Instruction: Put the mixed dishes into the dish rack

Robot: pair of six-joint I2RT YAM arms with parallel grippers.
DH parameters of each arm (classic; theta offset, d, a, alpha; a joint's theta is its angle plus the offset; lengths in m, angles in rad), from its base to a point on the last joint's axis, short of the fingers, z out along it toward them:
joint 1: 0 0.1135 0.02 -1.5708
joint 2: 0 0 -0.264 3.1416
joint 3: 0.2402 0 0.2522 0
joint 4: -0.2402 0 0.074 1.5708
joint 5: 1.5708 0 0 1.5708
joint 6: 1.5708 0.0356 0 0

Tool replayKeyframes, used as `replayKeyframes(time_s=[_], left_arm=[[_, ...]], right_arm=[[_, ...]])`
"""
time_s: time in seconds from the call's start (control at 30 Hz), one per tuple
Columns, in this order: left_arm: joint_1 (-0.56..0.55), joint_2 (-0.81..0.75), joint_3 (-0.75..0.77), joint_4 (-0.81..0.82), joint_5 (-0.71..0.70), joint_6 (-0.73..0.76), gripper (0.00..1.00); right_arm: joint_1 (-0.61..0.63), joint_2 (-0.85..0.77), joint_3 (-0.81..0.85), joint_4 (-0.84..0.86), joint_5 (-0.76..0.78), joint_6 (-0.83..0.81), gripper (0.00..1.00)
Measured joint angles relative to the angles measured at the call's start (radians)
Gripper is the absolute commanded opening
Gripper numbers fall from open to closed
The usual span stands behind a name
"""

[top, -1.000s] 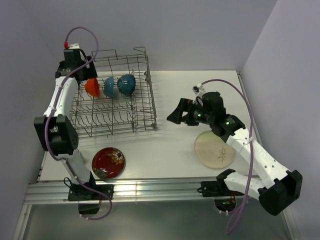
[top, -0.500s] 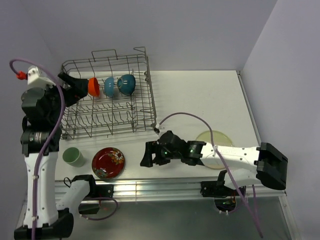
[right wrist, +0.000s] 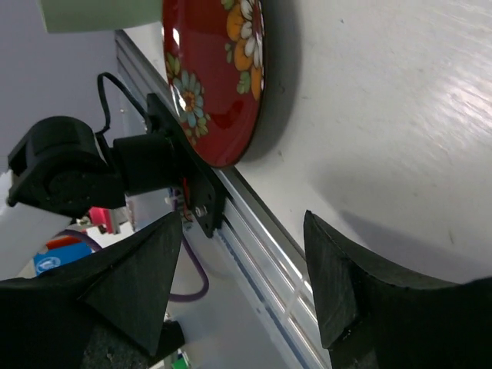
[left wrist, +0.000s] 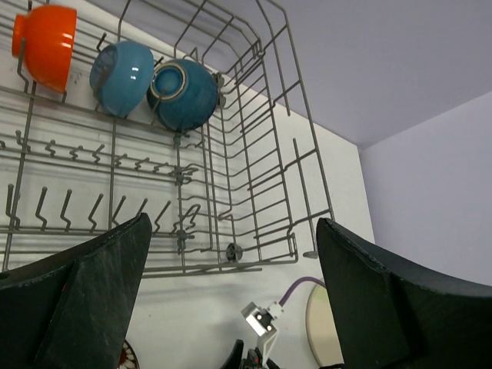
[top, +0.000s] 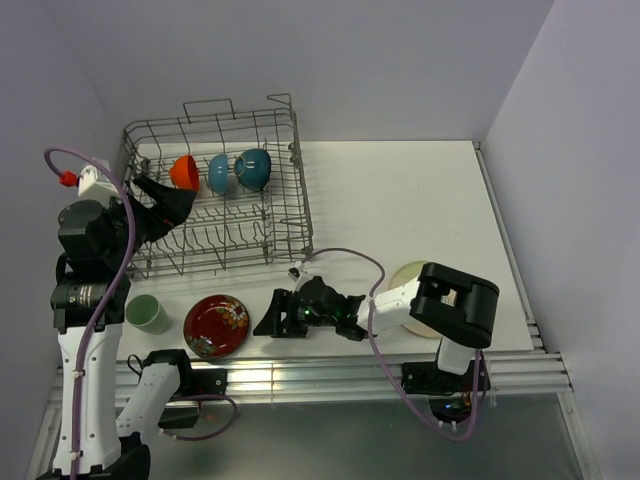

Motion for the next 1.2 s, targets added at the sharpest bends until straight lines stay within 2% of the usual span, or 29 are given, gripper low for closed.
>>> replayKeyframes(time_s=[0.17,0.57,0.73,0.8,0.93,1.07,1.1,1.2], left_arm=[[0.000,-0.026,-0.032,-0.019,0.015,-0.003,0.94],[0.000,-0.058,-0.043,-0.030,0.036,0.003,0.96],[0.000,-0.058,-0.043,-0.031,0.037,0.005,0.96],[0.000,-0.058,-0.043,-0.031,0.039,0.005,0.96],[0.000,-0.058,-0.055,-0.031,0.043,0.004,0.96],[0.000,-0.058,-0.067,-0.030,0.045,0.003,0.96],[0.000,-0.058,-0.069,-0.030,0.046,0.003,0.96],[0.000,-0.058,-0.072,-0.030,0.051,0.003,0.96]], right_arm=[[0.002,0.074,0.013,0.128,0.003,0.035,0.68],[0.002,0.305,0.156,0.239,0.014,0.105,0.60],[0.003,0.329,0.181,0.244,0.033,0.104,0.47],[0.004,0.340,0.189,0.244,0.043,0.102,0.37],[0.004,0.357,0.189,0.250,0.057,0.100,0.31],[0.007,0.372,0.187,0.272,0.072,0.101,0.10],[0.009,0.375,0.186,0.274,0.075,0.102,0.00],[0.010,0.377,0.177,0.280,0.076,0.100,0.00]])
